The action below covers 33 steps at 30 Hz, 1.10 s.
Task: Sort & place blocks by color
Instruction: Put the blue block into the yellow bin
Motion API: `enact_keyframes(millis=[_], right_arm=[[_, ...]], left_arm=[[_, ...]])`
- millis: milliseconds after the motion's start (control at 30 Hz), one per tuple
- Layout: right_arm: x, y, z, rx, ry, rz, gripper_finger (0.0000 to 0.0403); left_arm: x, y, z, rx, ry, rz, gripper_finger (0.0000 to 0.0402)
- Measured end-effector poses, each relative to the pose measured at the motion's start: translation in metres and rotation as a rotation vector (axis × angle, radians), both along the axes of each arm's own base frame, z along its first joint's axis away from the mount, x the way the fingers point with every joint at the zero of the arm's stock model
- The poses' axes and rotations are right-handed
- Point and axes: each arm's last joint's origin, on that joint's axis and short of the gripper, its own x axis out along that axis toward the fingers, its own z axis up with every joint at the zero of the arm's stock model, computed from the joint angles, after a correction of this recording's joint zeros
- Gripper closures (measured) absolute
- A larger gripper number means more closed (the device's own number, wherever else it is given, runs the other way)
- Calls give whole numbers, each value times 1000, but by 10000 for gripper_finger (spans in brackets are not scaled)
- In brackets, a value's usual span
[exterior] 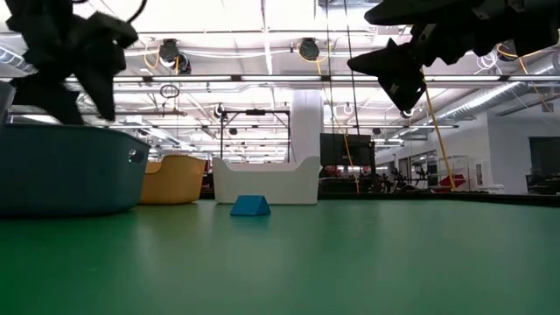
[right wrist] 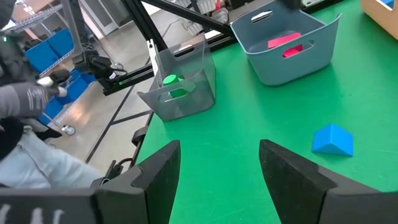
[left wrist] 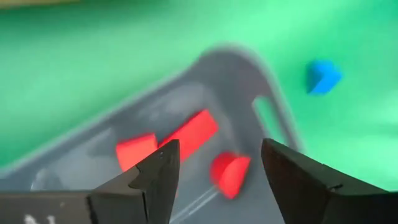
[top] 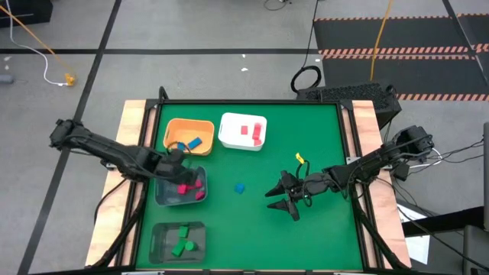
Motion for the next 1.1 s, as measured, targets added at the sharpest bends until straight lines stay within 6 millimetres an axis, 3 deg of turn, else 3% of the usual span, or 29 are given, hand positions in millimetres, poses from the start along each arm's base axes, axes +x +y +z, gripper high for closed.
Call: enact_keyframes(millis=[200,467,700,1000,1100], right_arm=[[0,0,0,0,1,0,193],[0,0,0,0,1,0,193],[0,0,0,0,2,0,193],[0,0,0,0,1,0,193],[0,0,0,0,1,0,193]], left_arm=[[-17,18,24,166,-153,-52,179],[5,34,32,526,-191,-406,184],[30,40,26,538,-250,-687,166],[62,22,7,361,-356,-777,158],[72,14,-4,375,-350,-840,158]])
